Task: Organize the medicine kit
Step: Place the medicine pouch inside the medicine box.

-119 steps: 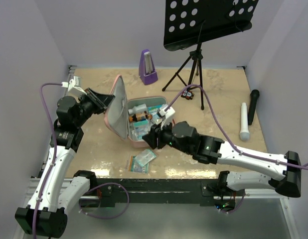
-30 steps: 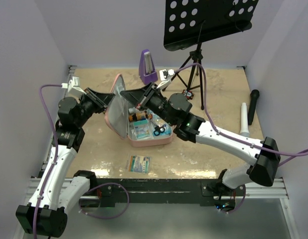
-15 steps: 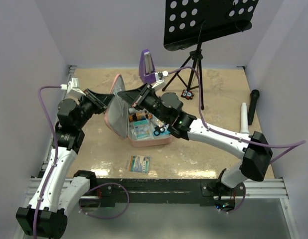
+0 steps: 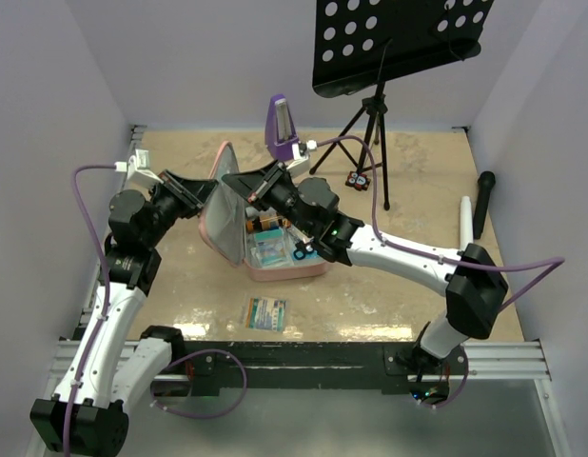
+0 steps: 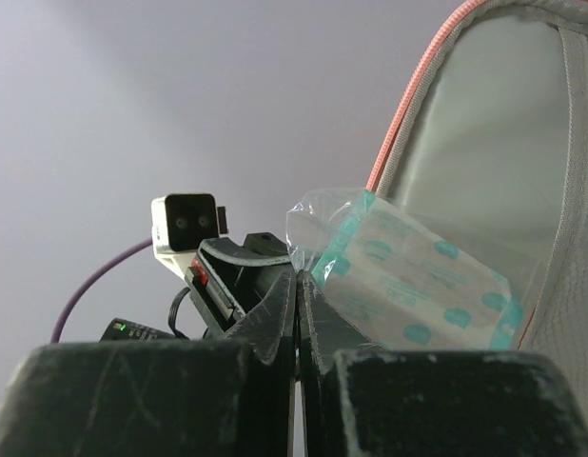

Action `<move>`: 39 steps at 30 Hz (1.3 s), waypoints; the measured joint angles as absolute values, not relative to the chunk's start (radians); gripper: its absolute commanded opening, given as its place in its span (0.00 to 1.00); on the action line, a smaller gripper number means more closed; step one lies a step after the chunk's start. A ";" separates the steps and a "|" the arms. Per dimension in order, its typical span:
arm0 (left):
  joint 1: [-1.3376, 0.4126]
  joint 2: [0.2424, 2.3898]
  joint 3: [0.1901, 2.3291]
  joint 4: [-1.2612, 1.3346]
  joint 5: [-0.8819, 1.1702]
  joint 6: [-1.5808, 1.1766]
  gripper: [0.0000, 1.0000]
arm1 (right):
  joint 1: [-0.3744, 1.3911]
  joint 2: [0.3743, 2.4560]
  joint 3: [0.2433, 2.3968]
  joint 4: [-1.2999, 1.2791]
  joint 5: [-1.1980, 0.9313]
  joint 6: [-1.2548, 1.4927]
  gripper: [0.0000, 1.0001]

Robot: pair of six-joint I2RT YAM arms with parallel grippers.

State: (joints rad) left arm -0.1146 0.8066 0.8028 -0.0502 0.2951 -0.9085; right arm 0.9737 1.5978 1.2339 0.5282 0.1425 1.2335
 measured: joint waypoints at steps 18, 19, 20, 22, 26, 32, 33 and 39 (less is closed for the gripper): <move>-0.115 0.804 0.803 -0.059 0.349 -0.898 0.00 | 0.929 1.616 1.221 0.560 0.144 1.292 0.00; -0.115 0.802 0.803 -0.059 0.352 -0.898 0.00 | 0.927 1.617 1.221 0.563 0.146 1.293 0.00; -0.115 0.799 0.803 -0.062 0.356 -0.898 0.00 | 0.924 1.617 1.221 0.562 0.147 1.295 0.00; -0.115 0.790 0.801 -0.065 0.360 -0.900 0.00 | 0.922 1.618 1.221 0.566 0.151 1.302 0.00; -0.115 0.774 0.788 -0.064 0.363 -0.912 0.00 | 0.922 1.634 1.222 0.597 0.167 1.321 0.00; -0.115 0.771 0.770 -0.047 0.368 -0.941 0.00 | 0.925 1.705 1.293 0.593 0.165 1.324 0.00; -0.115 0.771 0.770 -0.046 0.367 -0.944 0.00 | 0.927 1.713 1.298 0.590 0.165 1.320 0.00; -0.114 0.769 0.770 -0.046 0.361 -0.951 0.00 | 0.938 1.715 1.297 0.549 0.164 1.285 0.00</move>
State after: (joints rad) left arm -0.1143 0.7692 0.7704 -0.0456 0.3614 -0.9508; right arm 0.9382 1.7149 1.2968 0.5488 0.1638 1.2850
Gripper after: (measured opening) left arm 0.178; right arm 0.007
